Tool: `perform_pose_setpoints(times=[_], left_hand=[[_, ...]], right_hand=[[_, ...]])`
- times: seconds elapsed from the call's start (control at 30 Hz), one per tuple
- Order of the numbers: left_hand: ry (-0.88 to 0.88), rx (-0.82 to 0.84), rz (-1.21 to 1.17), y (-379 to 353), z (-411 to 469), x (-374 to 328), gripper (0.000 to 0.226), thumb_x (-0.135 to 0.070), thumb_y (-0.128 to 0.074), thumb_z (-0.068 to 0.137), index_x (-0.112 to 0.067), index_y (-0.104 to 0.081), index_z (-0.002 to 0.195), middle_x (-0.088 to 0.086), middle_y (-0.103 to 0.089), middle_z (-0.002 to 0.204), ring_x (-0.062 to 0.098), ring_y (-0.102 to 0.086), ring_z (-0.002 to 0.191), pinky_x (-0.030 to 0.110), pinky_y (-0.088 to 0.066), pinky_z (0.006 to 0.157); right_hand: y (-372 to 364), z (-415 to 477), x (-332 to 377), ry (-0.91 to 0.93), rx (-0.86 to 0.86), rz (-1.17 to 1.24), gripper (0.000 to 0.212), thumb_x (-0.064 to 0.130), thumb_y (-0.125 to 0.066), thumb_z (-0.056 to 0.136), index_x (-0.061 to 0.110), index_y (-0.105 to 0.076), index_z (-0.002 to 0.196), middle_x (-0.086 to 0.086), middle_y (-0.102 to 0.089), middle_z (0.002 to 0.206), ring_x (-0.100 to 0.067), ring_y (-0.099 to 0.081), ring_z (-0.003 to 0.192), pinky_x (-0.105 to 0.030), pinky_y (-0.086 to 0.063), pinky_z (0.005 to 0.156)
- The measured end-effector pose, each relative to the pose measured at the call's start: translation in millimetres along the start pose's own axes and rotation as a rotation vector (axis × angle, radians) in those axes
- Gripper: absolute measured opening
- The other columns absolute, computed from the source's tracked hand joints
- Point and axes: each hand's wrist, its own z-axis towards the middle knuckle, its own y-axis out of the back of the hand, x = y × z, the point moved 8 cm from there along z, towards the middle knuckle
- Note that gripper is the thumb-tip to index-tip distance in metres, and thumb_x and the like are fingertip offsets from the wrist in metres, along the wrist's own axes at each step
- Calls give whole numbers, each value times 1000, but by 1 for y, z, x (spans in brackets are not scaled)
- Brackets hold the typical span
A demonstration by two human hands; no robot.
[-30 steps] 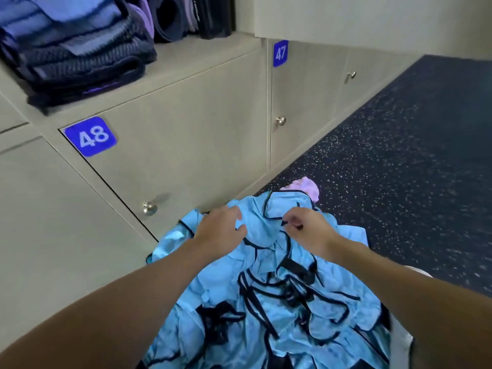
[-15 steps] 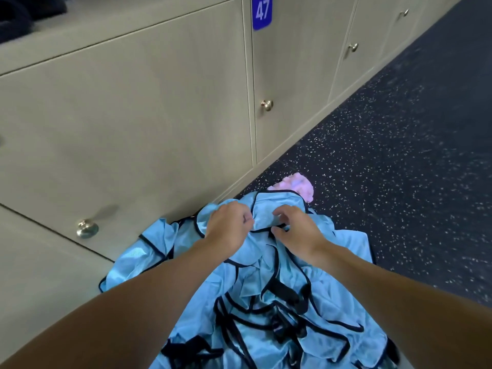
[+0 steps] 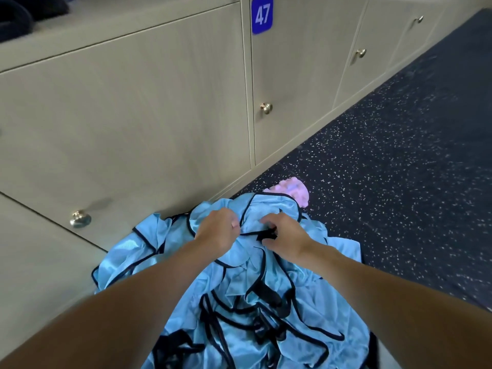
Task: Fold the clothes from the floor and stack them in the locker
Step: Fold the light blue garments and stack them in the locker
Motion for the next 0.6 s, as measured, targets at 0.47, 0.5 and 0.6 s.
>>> perform_pose_setpoints(times=[0.47,0.5,0.6], left_hand=[[-292,-387,-291,179,-53,-97,35,-1,-66,83,-30,-54,68,-10,-54,62,2,-47,54,15,-41,59],[-329,-401,-285,195,-61,-109,36,0,-66,83,-31,-55,68,-10,-54,62,2,-47,55,14,-41,60],[-392,-452,-260,239,-90,-138,26,-1,-65,84,-24,-59,73,-8,-55,63,5,-48,56,20,-44,62]], right_hand=[[93,-18,98,261,-270,157,22,18,-67,89,16,-62,110,1,-56,108,-16,-52,100,-8,-32,77],[103,-28,115,273,-246,280,21,16,-65,90,16,-59,110,3,-59,105,-17,-55,100,-14,-37,80],[132,-67,167,363,-137,591,20,14,-54,98,23,-54,115,7,-61,97,-11,-57,91,-11,-42,75]])
